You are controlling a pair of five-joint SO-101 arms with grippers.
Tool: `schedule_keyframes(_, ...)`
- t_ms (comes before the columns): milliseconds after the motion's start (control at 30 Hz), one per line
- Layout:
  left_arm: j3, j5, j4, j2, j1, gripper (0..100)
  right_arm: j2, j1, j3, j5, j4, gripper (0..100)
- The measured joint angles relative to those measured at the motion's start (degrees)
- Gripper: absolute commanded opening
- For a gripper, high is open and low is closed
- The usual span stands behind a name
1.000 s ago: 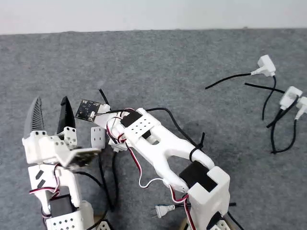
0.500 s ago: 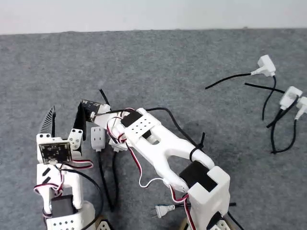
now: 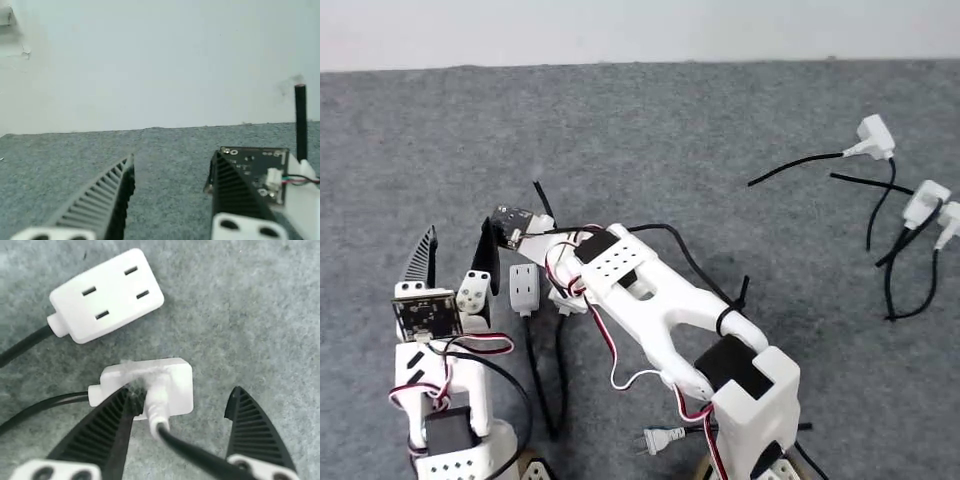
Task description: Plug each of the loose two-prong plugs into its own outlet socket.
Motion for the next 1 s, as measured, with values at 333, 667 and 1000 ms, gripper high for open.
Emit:
schedule_keyframes(333, 0.8, -0.3, 0.8, 1.1, -1.3, 24, -0.2, 5.0, -0.1, -0.9, 3.0, 27.4)
schedule_keyframes(667, 0.8, -0.4, 1.2, 1.1, -1.6, 24, -5.8, 6.7, 4.1, -6.0, 5.3, 27.4)
schedule_keyframes(1000, 0.8, -0.4, 1.2, 1.1, -1.6, 24, -8.4, 9.1, 11.2, -6.0, 6.2, 32.0)
